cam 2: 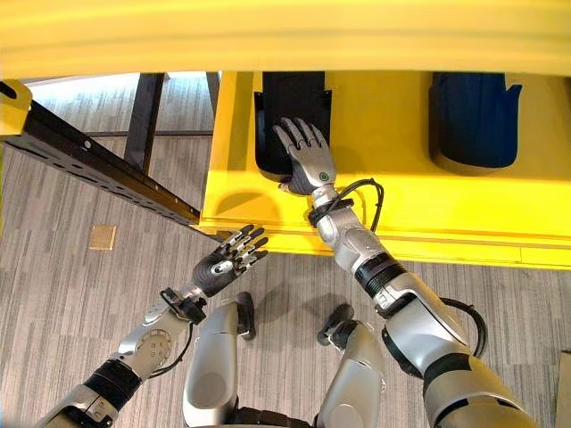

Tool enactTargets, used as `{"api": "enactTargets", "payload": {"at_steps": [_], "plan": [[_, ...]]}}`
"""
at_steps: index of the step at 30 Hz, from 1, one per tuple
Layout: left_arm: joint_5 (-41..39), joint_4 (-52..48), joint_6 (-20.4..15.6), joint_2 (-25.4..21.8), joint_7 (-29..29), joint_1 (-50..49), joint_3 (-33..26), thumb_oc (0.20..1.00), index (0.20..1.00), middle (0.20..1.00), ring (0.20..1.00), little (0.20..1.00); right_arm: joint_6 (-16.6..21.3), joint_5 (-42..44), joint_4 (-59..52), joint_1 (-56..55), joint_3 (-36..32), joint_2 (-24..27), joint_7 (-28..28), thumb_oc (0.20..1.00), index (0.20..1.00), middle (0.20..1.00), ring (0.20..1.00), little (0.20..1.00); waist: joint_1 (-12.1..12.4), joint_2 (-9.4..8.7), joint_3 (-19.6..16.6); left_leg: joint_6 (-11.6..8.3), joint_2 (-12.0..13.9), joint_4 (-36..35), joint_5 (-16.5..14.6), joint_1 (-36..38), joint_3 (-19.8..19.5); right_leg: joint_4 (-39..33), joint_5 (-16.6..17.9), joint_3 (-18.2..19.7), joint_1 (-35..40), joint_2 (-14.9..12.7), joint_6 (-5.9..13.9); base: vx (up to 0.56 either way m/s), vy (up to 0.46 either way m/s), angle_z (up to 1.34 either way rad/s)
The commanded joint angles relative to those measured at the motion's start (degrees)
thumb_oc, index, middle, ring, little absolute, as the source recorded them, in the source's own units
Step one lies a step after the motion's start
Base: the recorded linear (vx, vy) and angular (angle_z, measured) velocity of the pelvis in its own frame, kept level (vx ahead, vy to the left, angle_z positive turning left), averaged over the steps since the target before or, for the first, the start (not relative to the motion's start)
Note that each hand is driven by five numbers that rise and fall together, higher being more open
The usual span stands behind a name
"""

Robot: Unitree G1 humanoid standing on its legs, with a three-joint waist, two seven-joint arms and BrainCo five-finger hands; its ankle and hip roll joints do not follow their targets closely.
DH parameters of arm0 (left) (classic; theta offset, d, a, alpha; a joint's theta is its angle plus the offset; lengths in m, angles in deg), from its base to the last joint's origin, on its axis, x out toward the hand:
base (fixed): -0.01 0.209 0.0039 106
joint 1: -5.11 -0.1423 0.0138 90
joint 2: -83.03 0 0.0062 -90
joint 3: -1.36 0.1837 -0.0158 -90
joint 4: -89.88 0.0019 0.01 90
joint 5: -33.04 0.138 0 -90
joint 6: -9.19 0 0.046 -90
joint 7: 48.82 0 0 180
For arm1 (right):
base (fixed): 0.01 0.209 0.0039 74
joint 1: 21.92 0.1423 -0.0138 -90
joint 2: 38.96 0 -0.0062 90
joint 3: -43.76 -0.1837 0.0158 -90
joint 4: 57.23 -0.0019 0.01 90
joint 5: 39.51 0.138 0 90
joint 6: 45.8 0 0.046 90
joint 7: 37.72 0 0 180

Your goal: Move parts from the plastic box to the shelf.

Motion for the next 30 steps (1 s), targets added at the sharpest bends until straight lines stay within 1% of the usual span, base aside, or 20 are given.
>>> {"api": "enactTargets", "payload": {"at_steps": [1, 5, 7, 9, 12, 14, 16, 17, 19, 20, 22, 26, 29, 30], "plan": [[-1.3, -4.3, -1.2, -0.5, 2.7, 0.1, 1.8, 1.0, 1.0, 1.0, 1.0, 1.0, 2.4, 2.9, -1.6, 4.0, -1.3, 1.1, 3.9, 1.0, 1.0, 1.0, 1.0, 1.0, 1.3, 0.36, 1.2, 2.29, 0.3, -6.0, 5.9, 2.0, 1.5, 2.0, -0.3, 1.6, 3.9, -4.1, 7.74, 0.0, 0.0, 0.0], [-1.4, -4.8, -1.2, -0.7, 2.5, -0.2, 1.7, 1.0, 1.0, 1.0, 1.0, 1.0, 4.7, 5.2, -3.1, 3.4, -2.6, 1.0, 3.9, 1.0, 1.0, 1.0, 1.0, 1.0, 1.1, 0.35, 1.2, 2.24, 0.2, -6.4, 6.0, 2.2, 1.7, 1.8, -0.3, 1.6, 4.0, -4.1, 7.72, 0.0, 0.0, 0.0], [-1.2, -5.2, -1.0, -0.5, 2.4, -0.4, 1.5, 1.0, 1.0, 1.0, 1.0, 1.0, 6.7, 6.9, -4.4, 3.0, -3.2, 0.7, 3.2, 1.0, 1.0, 1.0, 1.0, 1.0, 1.0, 0.43, 1.2, 2.24, 0.1, -6.6, 6.0, 2.3, 1.6, 1.6, -0.3, 1.9, 4.0, -3.9, 7.69, 0.0, 0.0, 0.0], [-1.0, -5.4, -1.2, -0.2, 2.2, -0.6, 1.4, 1.0, 1.0, 1.0, 1.0, 1.0, 9.6, 8.8, -7.5, 2.2, -3.7, 0.2, 2.4, 1.0, 1.0, 1.0, 1.0, 1.0, 0.8, 0.52, 1.1, 2.36, -0.2, -7.5, 6.5, 2.7, 1.7, 0.7, 0.1, 2.0, 4.2, -3.4, 7.6, 0.0, 0.0, 0.0], [-0.7, -5.5, -1.7, 0.2, 2.2, -1.4, 1.1, 1.0, 1.0, 1.0, 1.0, 1.0, 11.5, 9.7, -12.5, 0.5, -4.2, 0.1, 2.0, 1.0, 1.0, 1.0, 1.0, 1.0, 0.3, 0.51, 1.0, 2.37, -0.6, -8.5, 6.8, 3.4, 1.9, -0.4, 0.4, 2.3, 4.9, -3.0, 7.74, 0.01, 0.01, -0.02], [-0.4, -5.9, -2.1, 0.3, 2.4, -2.5, 0.4, 1.0, 1.0, 1.0, 1.0, 1.0, 13.7, 9.3, -18.3, -2.1, -4.7, 0.2, 1.8, 1.0, 1.0, 1.0, 1.0, 1.0, -0.4, 0.4, 0.9, 2.32, -0.9, -9.8, 7.3, 4.3, 2.2, -1.9, 0.8, 2.8, 5.5, -2.4, 7.88, 0.02, 0.027, -0.07], [-0.2, -6.0, -2.5, 0.5, 2.7, -3.3, 0.1, 1.0, 1.0, 1.0, 1.0, 1.0, 16.6, 9.3, -22.4, -4.3, -5.2, 0.6, 0.5, 1.0, 1.0, 1.0, 1.0, 1.0, -1.0, 0.25, 0.7, 2.26, -1.0, -10.9, 7.6, 5.0, 2.5, -3.1, 1.2, 3.0, 6.0, -2.0, 8.0, 0.01, 0.012, -0.11], [-0.2, -6.0, -2.8, 0.4, 2.9, -3.6, -0.2, 1.0, 1.0, 1.0, 1.0, 1.0, 17.2, 10.0, -25.2, -5.4, -5.5, 1.0, -0.9, 1.0, 1.0, 1.0, 1.0, 1.0, -1.4, 0.15, 0.6, 2.14, -1.0, -11.5, 7.8, 5.4, 2.7, -3.8, 1.5, 3.1, 6.3, -1.7, 8.07, 0.01, 0.004, -0.11], [0.0, -6.4, -3.2, 0.3, 3.2, -4.5, -1.1, 1.0, 1.0, 1.0, 1.0, 1.0, 19.0, 14.5, -33.2, -8.5, -5.9, 2.8, -6.2, 1.0, 1.0, 1.0, 1.0, 1.0, -2.4, -0.23, 0.3, 1.77, -0.8, -12.6, 8.1, 6.5, 3.4, -5.7, 1.9, 3.6, 7.3, -0.8, 8.17, 0.01, 0.003, -0.12], [0.3, -6.7, -3.2, 0.3, 3.2, -4.9, -1.4, 1.0, 1.0, 1.0, 1.0, 1.0, 19.9, 15.3, -35.9, -9.5, -6.0, 3.6, -7.8, 1.0, 1.0, 1.0, 1.0, 1.0, -2.7, -0.37, 0.1, 1.69, -0.6, -12.8, 8.1, 6.8, 3.6, -6.0, 1.9, 3.7, 7.5, -0.6, 8.18, 0.01, 0.0, -0.08], [1.0, -7.1, -3.4, 0.2, 3.2, -5.7, -2.1, 1.0, 1.0, 1.0, 1.0, 1.0, 19.9, 17.5, -42.7, -12.0, -6.2, 5.1, -11.3, 1.0, 1.0, 1.0, 1.0, 1.0, -3.2, -0.69, -0.2, 1.59, -0.3, -12.7, 7.8, 7.3, 4.2, -6.5, 1.9, 3.8, 8.1, -0.2, 8.09, 0.01, -0.016, -0.12], [1.9, -7.5, -3.5, 0.2, 4.1, -7.3, -3.1, 1.0, 1.0, 1.0, 1.0, 1.0, 20.9, 20.8, -48.0, -14.9, -6.9, 6.9, -12.7, 1.0, 1.0, 1.0, 1.0, 1.0, -3.8, -1.08, -0.9, 1.72, -0.4, -13.3, 7.6, 8.6, 4.6, -8.1, 1.9, 4.1, 9.5, 0.5, 7.97, 0.03, -0.017, -0.07], [2.5, -7.9, -3.4, -0.4, 4.5, -8.9, -4.0, 1.0, 1.0, 1.0, 1.0, 1.0, 20.9, 26.2, -51.8, -17.3, -8.5, 8.2, -16.2, 1.0, 1.0, 1.0, 1.0, 1.0, -4.3, -1.42, -1.8, 1.7, -0.8, -14.7, 7.7, 10.3, 5.0, -10.4, 2.3, 4.2, 11.4, 1.2, 8.1, 0.05, -0.008, -0.04], [2.6, -8.2, -3.3, -0.6, 4.8, -9.8, -4.6, 1.0, 1.0, 1.0, 1.0, 1.0, 21.6, 28.3, -53.3, -18.4, -9.2, 8.8, -18.7, 1.0, 1.0, 1.0, 1.0, 1.0, -4.4, -1.6, -2.3, 1.66, -0.9, -15.3, 7.8, 11.0, 5.2, -11.3, 2.6, 4.3, 12.2, 1.6, 8.13, 0.1, -0.022, -0.04]]}}
